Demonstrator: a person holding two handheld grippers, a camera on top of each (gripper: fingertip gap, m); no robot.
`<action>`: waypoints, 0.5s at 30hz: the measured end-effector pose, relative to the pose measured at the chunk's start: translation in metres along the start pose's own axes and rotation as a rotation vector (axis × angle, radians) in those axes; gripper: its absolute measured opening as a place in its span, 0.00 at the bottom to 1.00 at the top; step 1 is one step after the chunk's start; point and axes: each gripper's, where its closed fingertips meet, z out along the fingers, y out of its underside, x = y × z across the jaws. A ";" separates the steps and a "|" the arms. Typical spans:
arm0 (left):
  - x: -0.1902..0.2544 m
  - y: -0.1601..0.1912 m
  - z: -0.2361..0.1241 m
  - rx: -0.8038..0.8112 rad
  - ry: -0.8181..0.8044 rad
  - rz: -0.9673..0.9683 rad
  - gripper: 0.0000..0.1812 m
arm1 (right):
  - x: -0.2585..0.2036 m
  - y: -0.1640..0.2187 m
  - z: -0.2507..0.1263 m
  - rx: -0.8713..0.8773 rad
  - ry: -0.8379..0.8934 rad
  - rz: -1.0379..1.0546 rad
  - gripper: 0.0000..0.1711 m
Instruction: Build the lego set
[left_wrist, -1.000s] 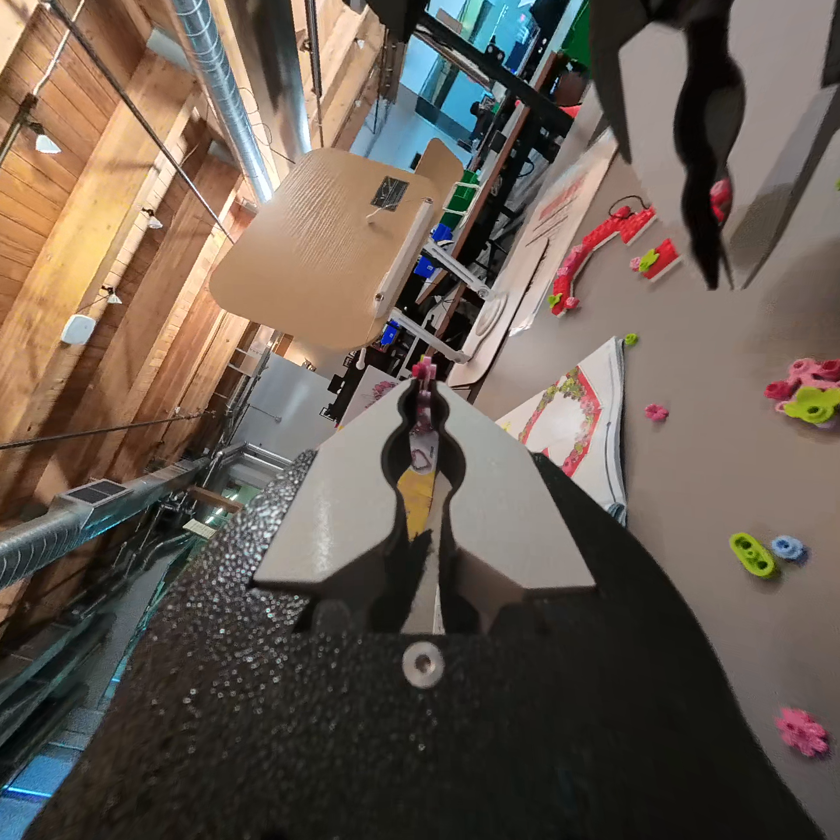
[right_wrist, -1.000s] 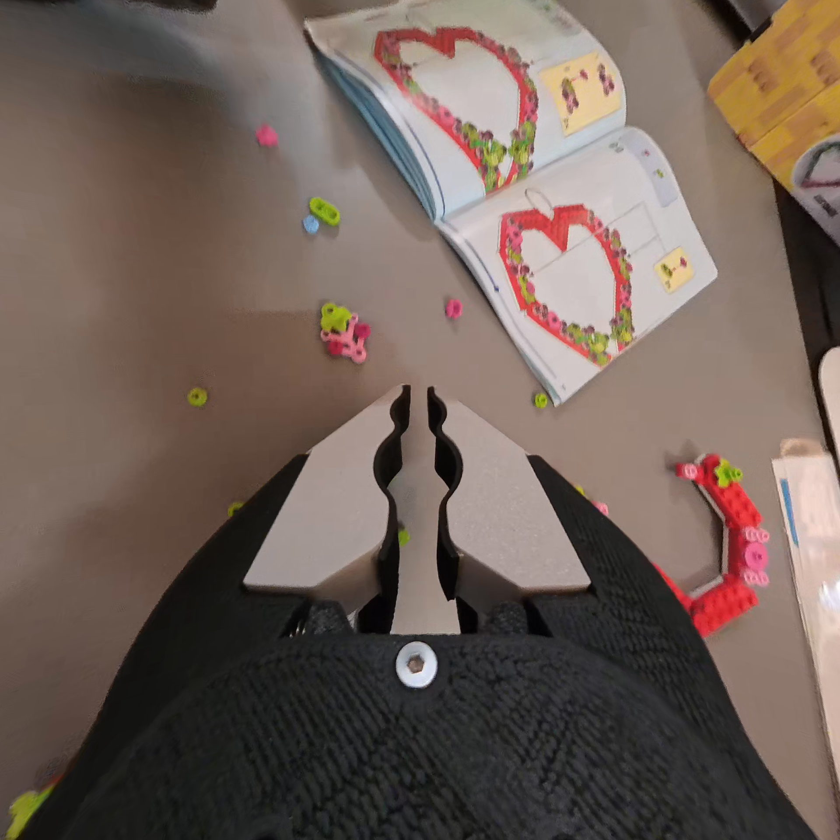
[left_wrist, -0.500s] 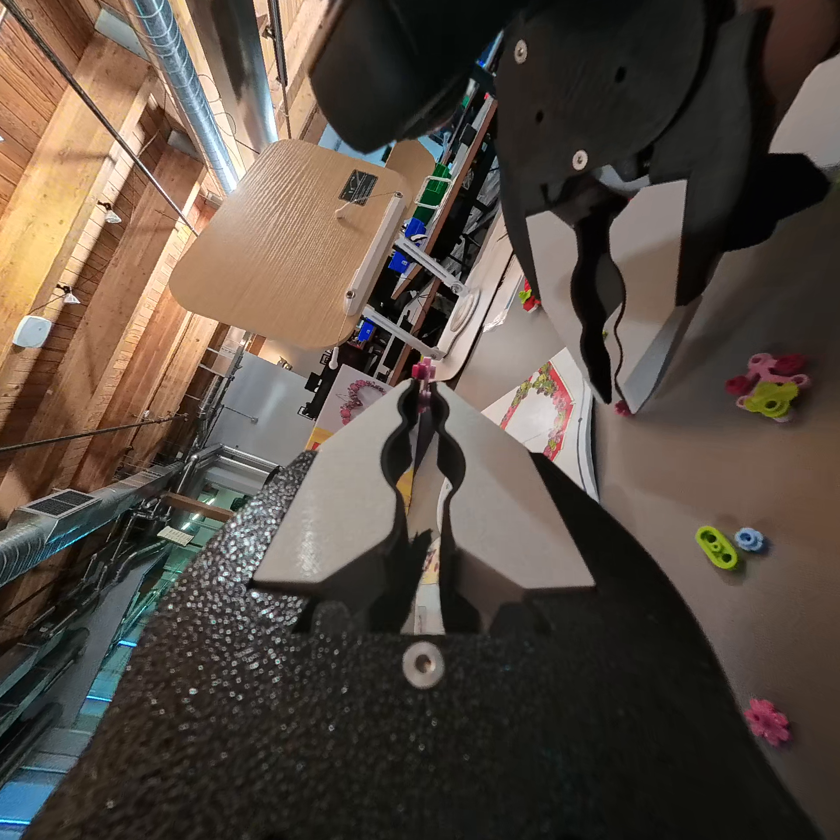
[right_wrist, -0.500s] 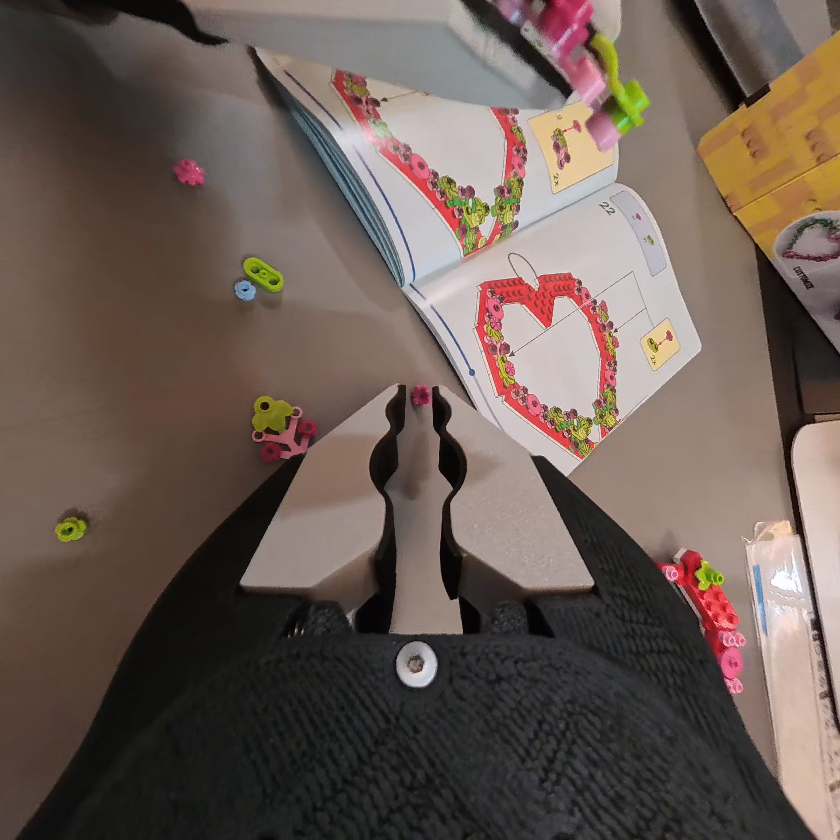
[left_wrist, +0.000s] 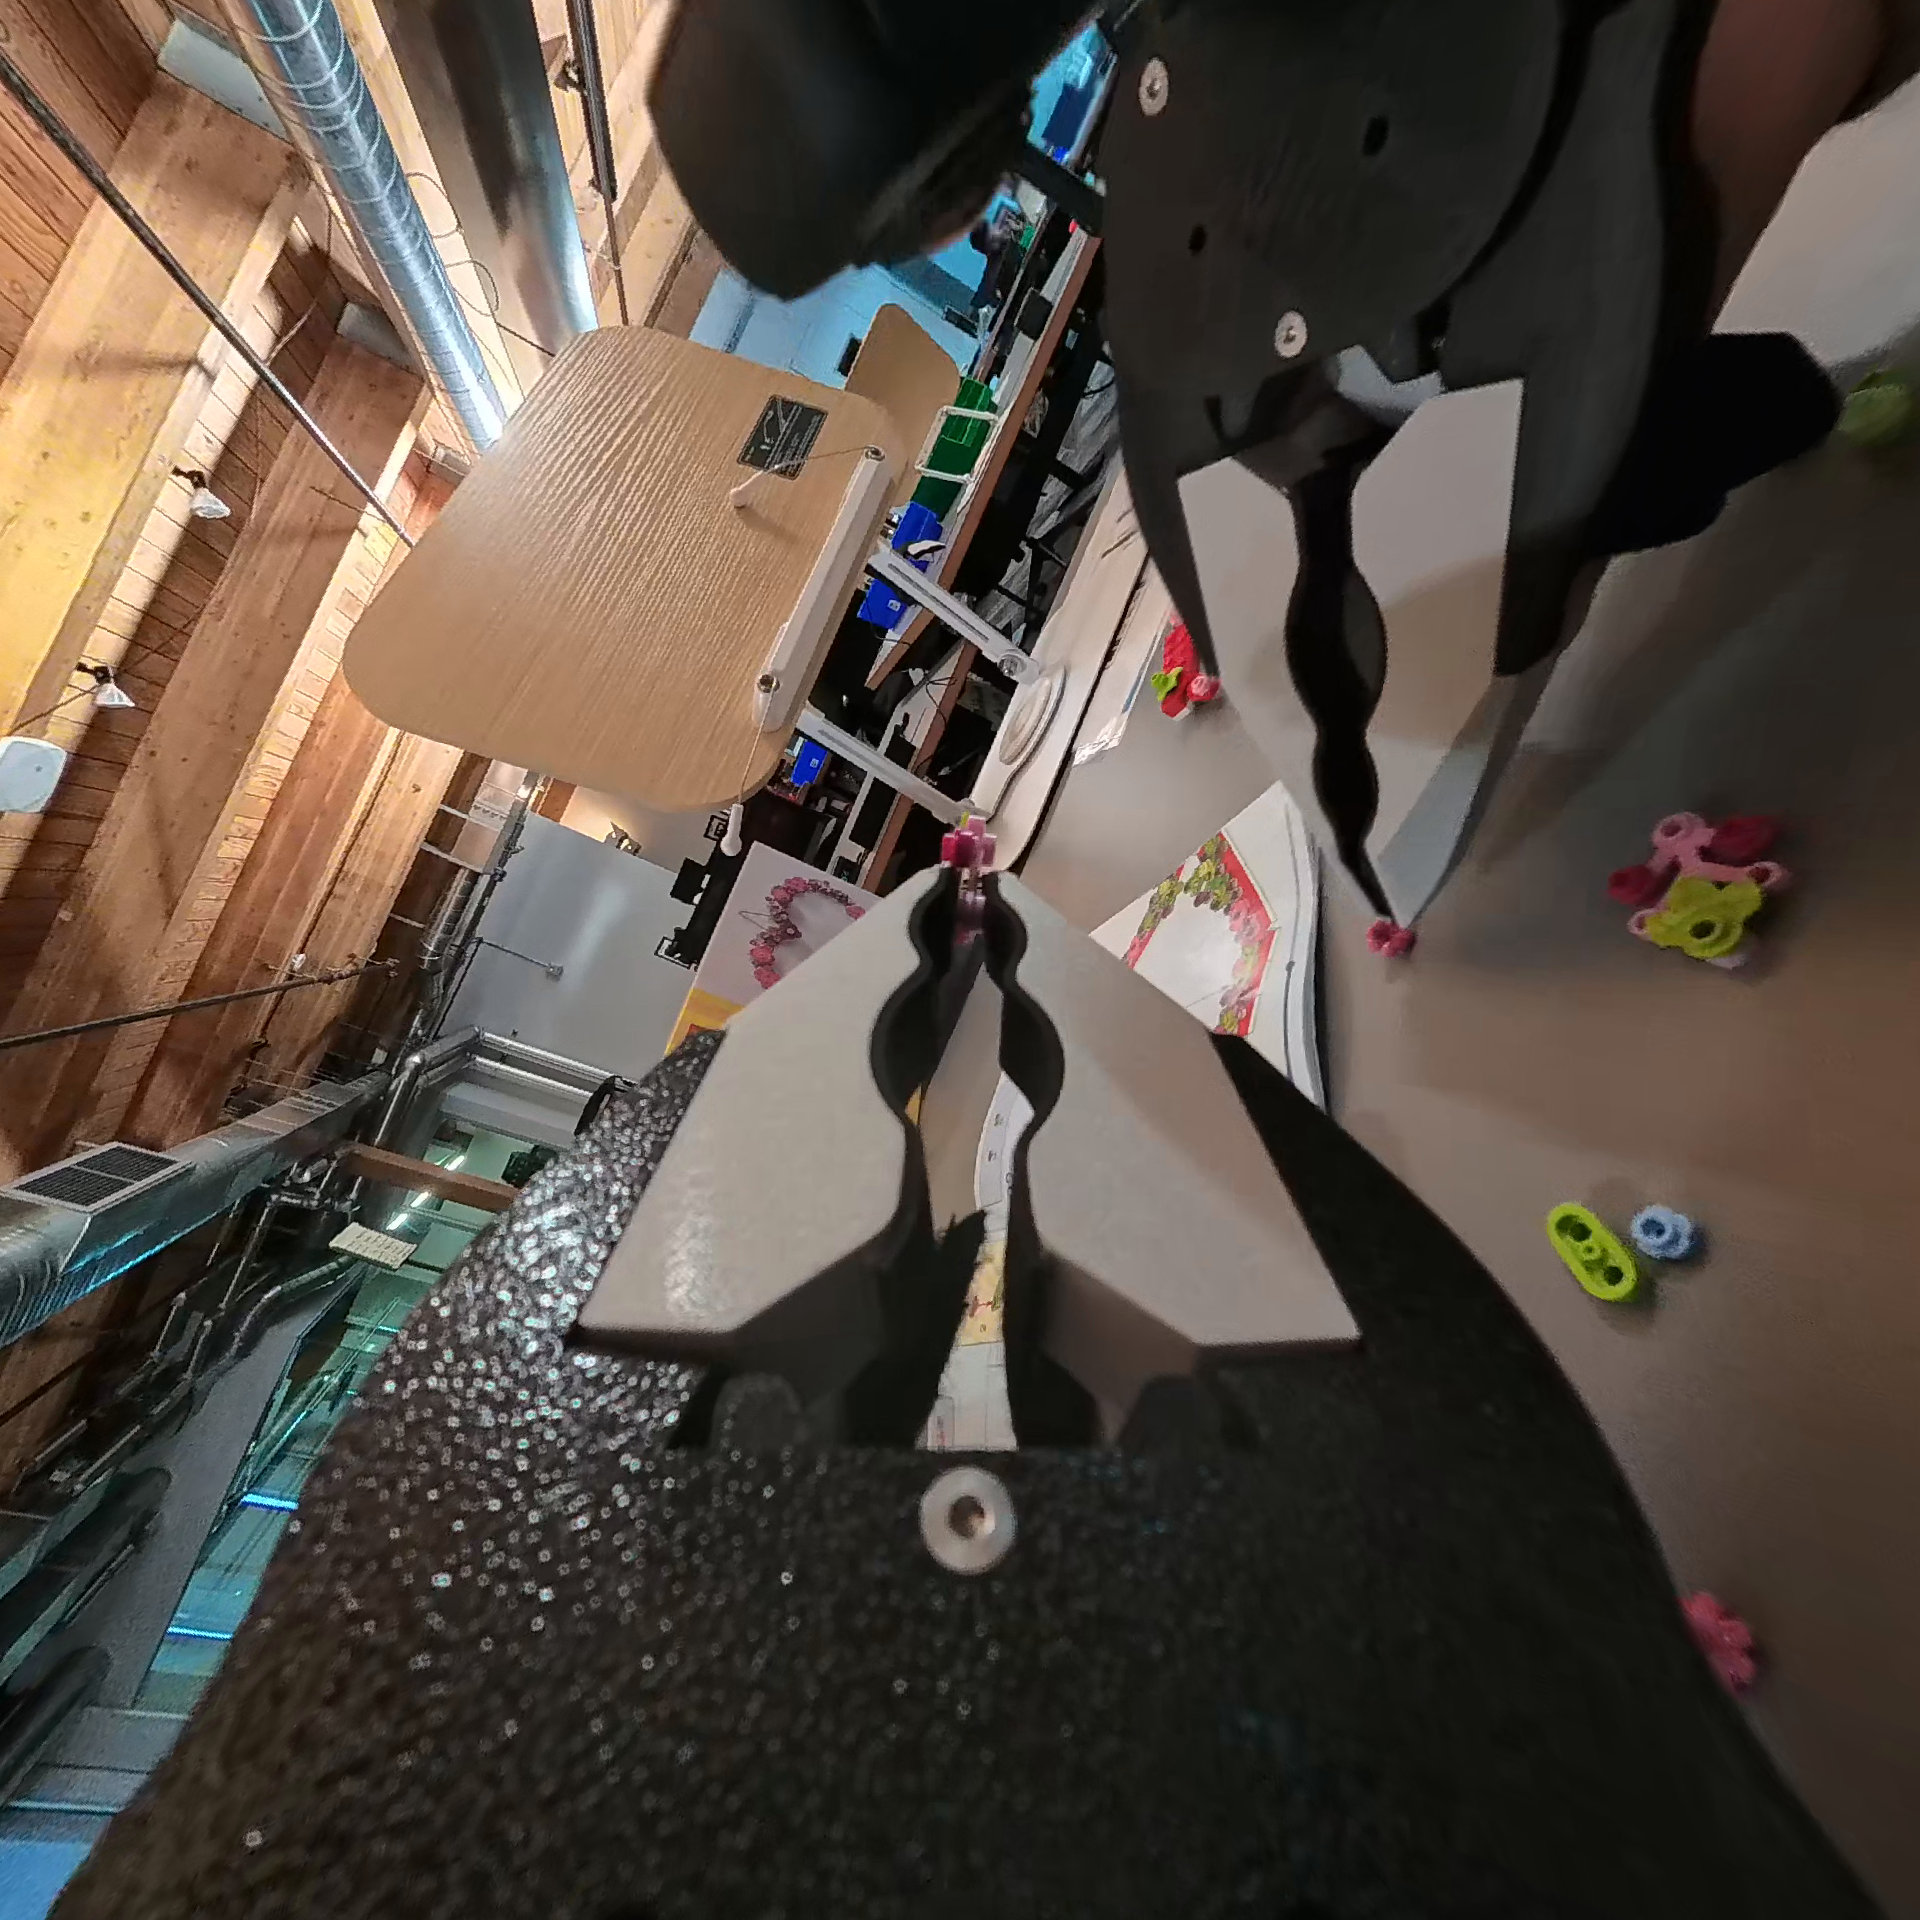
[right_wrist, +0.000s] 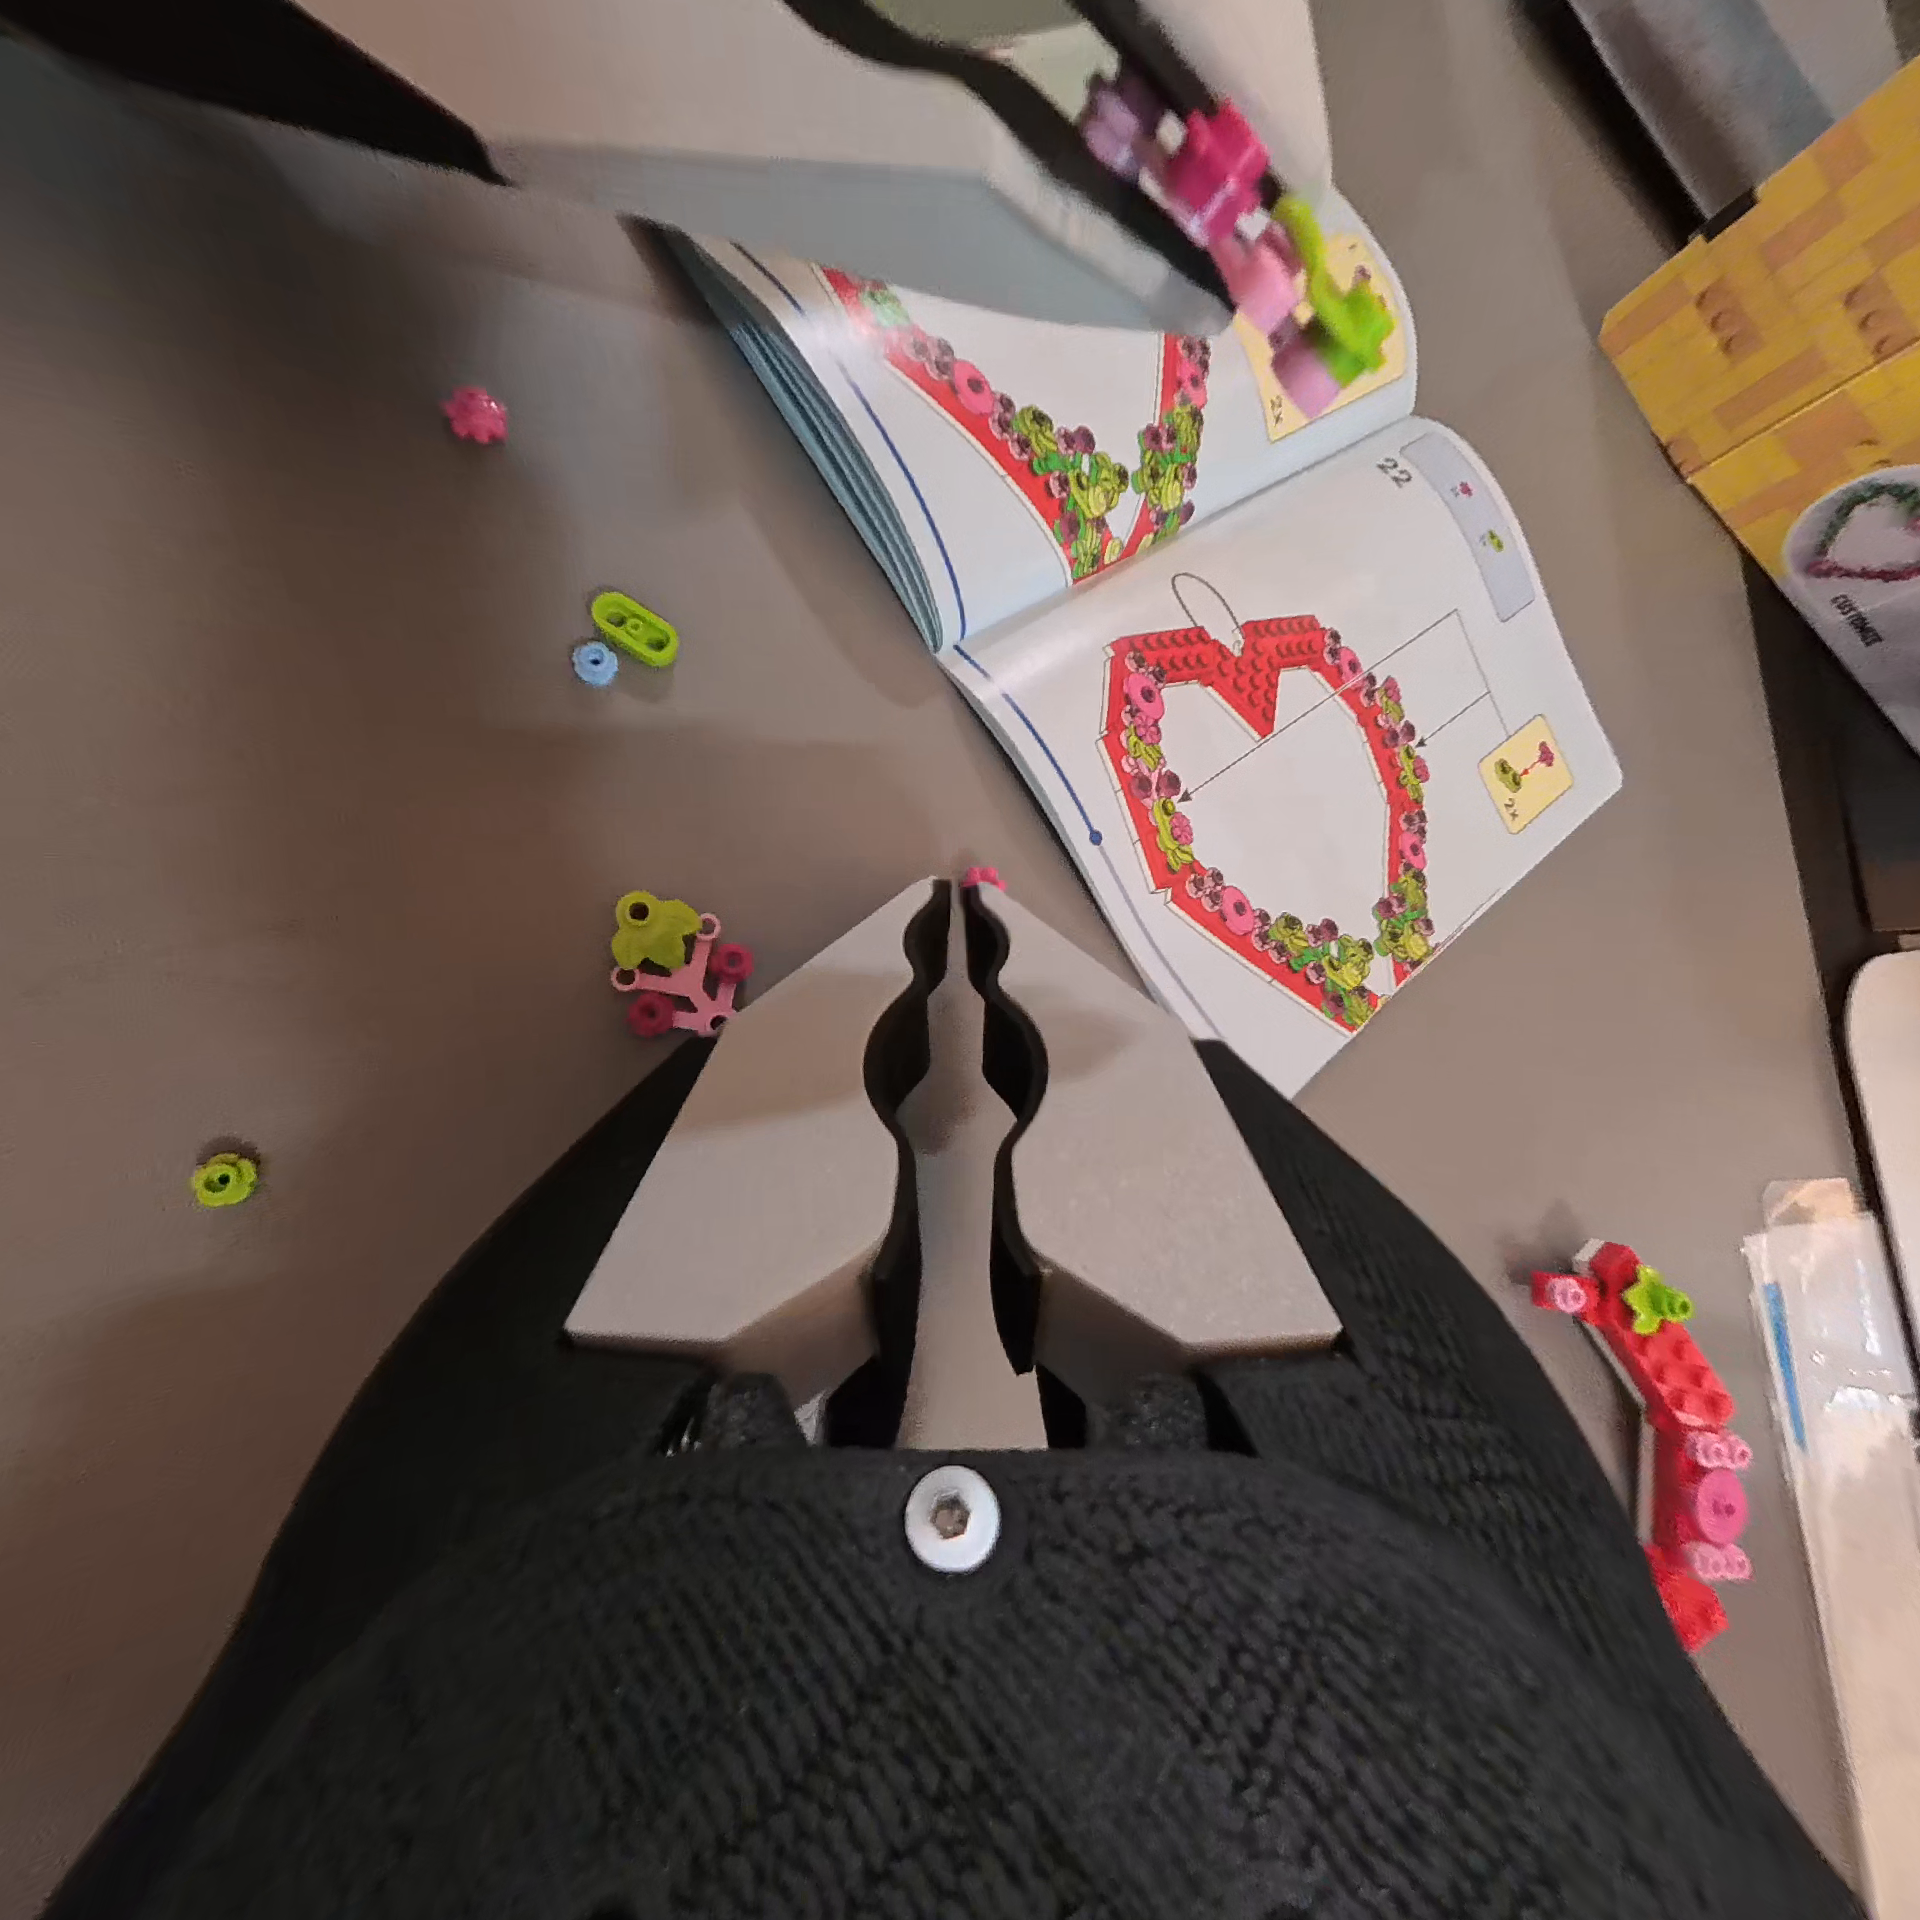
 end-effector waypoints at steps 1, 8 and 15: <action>0.000 0.000 0.000 0.001 0.001 0.000 0.01 | 0.000 0.002 0.001 -0.004 0.000 0.010 0.02; 0.003 -0.003 0.001 0.005 0.012 -0.001 0.01 | 0.001 0.007 0.006 -0.002 -0.016 0.060 0.05; 0.004 -0.005 0.000 0.014 0.018 -0.001 0.01 | 0.002 0.006 0.008 0.006 -0.022 0.061 0.06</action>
